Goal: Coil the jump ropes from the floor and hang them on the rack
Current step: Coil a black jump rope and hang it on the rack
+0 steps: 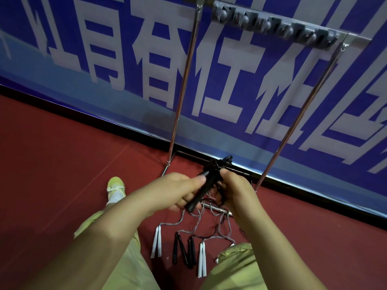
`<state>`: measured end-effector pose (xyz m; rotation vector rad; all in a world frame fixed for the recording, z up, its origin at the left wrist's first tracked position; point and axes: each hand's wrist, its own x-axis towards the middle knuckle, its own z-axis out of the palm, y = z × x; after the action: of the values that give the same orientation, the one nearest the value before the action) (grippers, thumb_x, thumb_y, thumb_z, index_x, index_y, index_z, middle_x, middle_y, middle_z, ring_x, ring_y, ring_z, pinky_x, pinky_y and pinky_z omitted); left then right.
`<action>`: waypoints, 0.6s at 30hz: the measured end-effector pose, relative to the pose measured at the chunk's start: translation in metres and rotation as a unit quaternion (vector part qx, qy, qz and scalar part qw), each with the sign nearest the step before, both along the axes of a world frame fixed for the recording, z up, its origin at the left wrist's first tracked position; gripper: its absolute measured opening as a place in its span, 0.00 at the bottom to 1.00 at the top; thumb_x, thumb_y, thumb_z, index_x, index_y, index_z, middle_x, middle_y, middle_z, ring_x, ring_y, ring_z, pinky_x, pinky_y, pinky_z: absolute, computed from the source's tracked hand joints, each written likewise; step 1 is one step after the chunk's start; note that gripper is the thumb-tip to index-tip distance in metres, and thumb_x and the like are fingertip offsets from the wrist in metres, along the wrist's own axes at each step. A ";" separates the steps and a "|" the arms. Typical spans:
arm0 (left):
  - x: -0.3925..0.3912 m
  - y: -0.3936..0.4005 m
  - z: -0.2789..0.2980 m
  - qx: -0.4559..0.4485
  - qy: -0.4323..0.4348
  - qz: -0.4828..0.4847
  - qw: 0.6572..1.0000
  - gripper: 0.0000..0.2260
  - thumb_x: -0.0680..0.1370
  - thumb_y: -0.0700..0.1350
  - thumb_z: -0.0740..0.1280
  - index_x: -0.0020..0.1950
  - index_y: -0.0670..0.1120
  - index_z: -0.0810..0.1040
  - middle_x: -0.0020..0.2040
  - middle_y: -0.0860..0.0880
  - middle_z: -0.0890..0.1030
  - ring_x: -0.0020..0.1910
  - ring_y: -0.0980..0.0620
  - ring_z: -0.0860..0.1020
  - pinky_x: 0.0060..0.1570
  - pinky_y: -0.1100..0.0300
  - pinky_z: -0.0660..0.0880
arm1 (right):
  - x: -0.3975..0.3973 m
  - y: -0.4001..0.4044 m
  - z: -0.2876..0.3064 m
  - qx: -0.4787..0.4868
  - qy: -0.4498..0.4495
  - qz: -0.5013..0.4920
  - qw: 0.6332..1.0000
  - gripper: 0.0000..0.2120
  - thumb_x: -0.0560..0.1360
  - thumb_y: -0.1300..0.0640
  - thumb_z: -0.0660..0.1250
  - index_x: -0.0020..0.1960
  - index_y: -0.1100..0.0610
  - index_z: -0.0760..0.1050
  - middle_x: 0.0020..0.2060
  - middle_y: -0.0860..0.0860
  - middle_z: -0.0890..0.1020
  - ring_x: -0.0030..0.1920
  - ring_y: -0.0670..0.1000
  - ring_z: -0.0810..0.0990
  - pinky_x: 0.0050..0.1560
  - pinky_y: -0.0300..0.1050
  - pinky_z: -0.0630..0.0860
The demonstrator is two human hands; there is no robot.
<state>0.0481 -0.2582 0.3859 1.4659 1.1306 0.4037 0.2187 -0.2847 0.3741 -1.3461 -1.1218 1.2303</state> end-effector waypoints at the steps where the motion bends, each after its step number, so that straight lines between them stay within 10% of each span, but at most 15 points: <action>1: 0.000 -0.002 0.003 -0.083 -0.063 -0.015 0.994 0.26 0.74 0.65 0.56 0.52 0.45 0.79 0.43 0.45 0.85 0.43 0.47 0.82 0.43 0.56 0.77 | 0.001 0.001 0.000 0.002 0.024 0.000 1.000 0.15 0.69 0.46 0.61 0.37 0.55 0.80 0.28 0.52 0.75 0.30 0.50 0.69 0.34 0.45 0.64; 7: 0.003 -0.011 -0.002 -0.209 -0.223 -0.024 0.952 0.34 0.68 0.70 0.51 0.43 0.41 0.79 0.30 0.48 0.73 0.28 0.51 0.71 0.29 0.61 0.67 | 0.003 0.000 0.004 0.028 0.090 0.046 0.995 0.15 0.70 0.47 0.60 0.37 0.54 0.81 0.31 0.51 0.76 0.31 0.48 0.73 0.35 0.42 0.68; 13: 0.011 -0.014 -0.002 -0.077 -0.212 0.052 0.973 0.28 0.68 0.69 0.51 0.36 0.47 0.78 0.23 0.53 0.67 0.20 0.56 0.62 0.25 0.63 0.55 | 0.003 -0.003 0.012 -0.029 0.103 0.092 0.990 0.19 0.74 0.43 0.61 0.39 0.55 0.83 0.35 0.54 0.79 0.30 0.48 0.75 0.32 0.39 0.72; 18: 0.014 -0.013 -0.006 -0.080 -0.175 0.089 0.977 0.25 0.79 0.60 0.52 0.35 0.43 0.72 0.21 0.51 0.66 0.18 0.56 0.61 0.22 0.64 0.56 | 0.006 -0.002 0.018 -0.043 -0.086 0.067 0.993 0.27 0.72 0.34 0.57 0.37 0.58 0.76 0.28 0.53 0.73 0.28 0.50 0.69 0.32 0.43 0.67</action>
<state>0.0618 -0.2712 0.3801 1.1038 0.9856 0.6532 0.2248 -0.2865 0.3924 -1.4854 -1.3102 1.2906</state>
